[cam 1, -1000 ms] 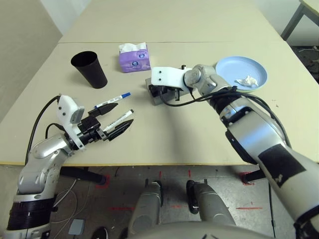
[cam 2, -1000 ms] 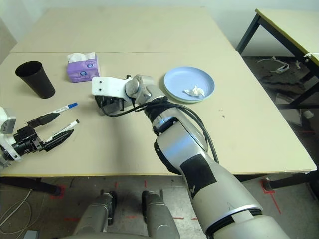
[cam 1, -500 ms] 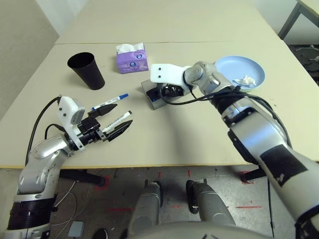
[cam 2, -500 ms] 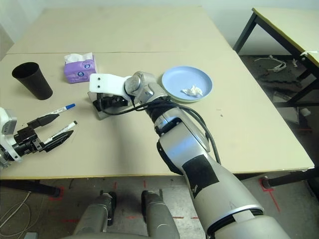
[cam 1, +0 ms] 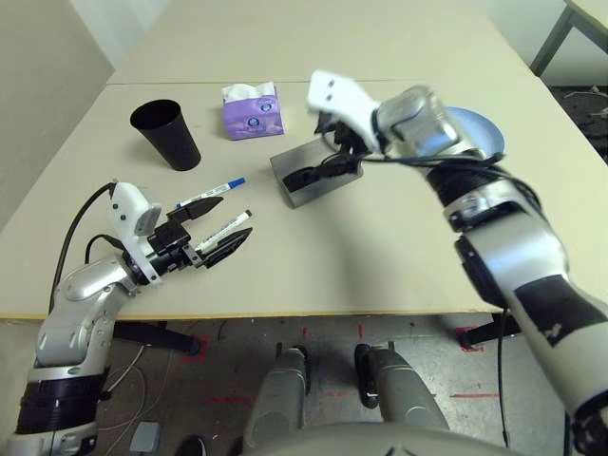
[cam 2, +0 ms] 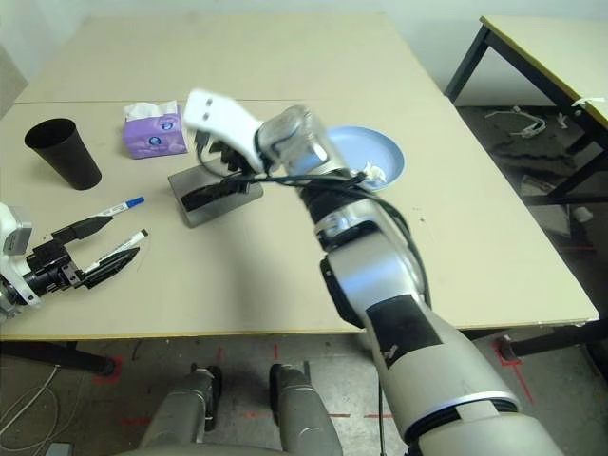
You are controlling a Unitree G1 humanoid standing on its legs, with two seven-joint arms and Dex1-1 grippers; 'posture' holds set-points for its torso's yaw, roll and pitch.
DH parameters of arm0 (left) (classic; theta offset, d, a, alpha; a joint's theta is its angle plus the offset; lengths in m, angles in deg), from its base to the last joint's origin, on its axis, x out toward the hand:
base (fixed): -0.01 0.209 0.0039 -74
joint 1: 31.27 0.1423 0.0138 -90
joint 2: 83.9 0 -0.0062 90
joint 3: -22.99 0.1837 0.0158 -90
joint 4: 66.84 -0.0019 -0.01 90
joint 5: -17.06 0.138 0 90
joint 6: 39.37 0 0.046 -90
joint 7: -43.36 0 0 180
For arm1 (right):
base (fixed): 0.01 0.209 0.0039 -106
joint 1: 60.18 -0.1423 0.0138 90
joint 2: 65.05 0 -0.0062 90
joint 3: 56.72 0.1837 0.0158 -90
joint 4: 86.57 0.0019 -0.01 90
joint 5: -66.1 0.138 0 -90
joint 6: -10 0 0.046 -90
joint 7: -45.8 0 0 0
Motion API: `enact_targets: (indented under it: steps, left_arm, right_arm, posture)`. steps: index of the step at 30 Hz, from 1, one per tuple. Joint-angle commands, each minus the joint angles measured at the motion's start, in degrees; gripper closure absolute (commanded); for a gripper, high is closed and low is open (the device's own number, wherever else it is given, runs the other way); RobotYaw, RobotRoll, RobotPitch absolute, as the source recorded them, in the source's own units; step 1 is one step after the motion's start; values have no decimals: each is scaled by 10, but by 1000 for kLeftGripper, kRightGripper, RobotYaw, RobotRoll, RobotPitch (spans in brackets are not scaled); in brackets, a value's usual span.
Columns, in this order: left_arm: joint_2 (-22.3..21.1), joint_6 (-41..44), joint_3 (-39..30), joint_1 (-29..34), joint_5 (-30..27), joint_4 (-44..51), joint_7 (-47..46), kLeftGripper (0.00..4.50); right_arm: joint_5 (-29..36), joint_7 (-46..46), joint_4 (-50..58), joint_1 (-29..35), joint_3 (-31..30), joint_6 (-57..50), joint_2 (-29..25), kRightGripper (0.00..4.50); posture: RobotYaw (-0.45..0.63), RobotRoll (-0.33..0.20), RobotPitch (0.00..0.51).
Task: Organize and tidy the items on the table.
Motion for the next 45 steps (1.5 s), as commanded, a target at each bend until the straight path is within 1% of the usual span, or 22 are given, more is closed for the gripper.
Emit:
enact_targets:
  steps: [1,2,4,6,8,9,11,12,14,16,18,21,23,25,27,29,31,36,43,44,45]
  left_arm:
    - [1,-4,8,-5,8,-10,2,0]
    - [1,-4,7,-7,8,-12,1,0]
    - [0,-6,5,-7,9,-14,1,0]
    - [-2,-7,2,-5,9,-18,1,0]
    - [-2,-8,-1,0,8,-18,0,0]
    - [-2,-8,-1,2,8,-17,-1,0]
    - [-1,-6,-3,6,6,-15,-2,0]
    - [1,-5,-3,9,5,-13,-3,0]
    - [5,-4,0,13,4,-8,-5,0]
    - [6,-3,1,13,3,-7,-7,0]
    - [5,-2,1,11,3,-9,-7,0]
    - [4,-3,2,6,4,-14,-6,0]
    - [3,-4,1,4,5,-17,-7,0]
    - [2,-5,-4,5,5,-18,-7,0]
    - [-1,-5,-10,10,4,-18,-8,0]
    - [-3,-6,-11,12,9,-23,-11,0]
    - [-4,-8,-10,11,10,-26,-11,0]
    - [-5,-9,-8,7,8,-32,-7,0]
    - [-12,-12,-5,-4,18,-56,-4,0]
    - [-11,-11,-6,-5,21,-61,-9,383]
    - [-10,-13,-7,-6,24,-65,-12,563]
  right_arm:
    - [59,0,90,41,44,-62,-28,23]
    - [69,-4,111,59,53,-67,-37,23]
    - [88,0,169,124,65,-63,-68,23]
    - [118,14,241,217,85,-67,-105,23]
    - [166,16,302,304,125,-85,-126,23]
    - [188,15,328,344,142,-94,-134,23]
    - [216,13,367,402,160,-100,-148,23]
    - [224,10,378,439,170,-86,-154,23]
    - [239,32,382,513,188,-13,-167,23]
    - [245,48,360,545,196,52,-177,23]
    - [247,61,323,549,198,105,-184,23]
    - [256,69,260,535,202,169,-181,23]
    - [270,68,219,523,212,209,-169,23]
    - [290,74,202,520,221,235,-159,23]
    - [291,87,195,524,213,259,-162,23]
    - [276,108,180,528,194,289,-173,23]
    - [275,117,172,527,185,302,-175,23]
    - [303,125,180,524,184,297,-171,23]
    - [307,134,173,521,180,295,-174,23]
    - [306,135,174,522,179,295,-175,0]
    - [306,136,175,524,179,295,-175,0]
  posture:
    - [-74,0,195]
    - [-74,0,195]
    - [-73,0,199]
    - [-74,0,201]
    - [-75,0,205]
    - [-75,0,205]
    - [-79,0,209]
    - [-81,0,210]
    - [-89,0,209]
    - [-91,0,207]
    - [-96,0,206]
    - [-91,0,205]
    - [-81,0,205]
    - [-77,0,204]
    - [-77,0,204]
    - [-76,0,204]
    - [-77,0,203]
    - [-83,0,200]
    - [-86,0,195]
    - [-86,0,194]
    - [-87,0,192]
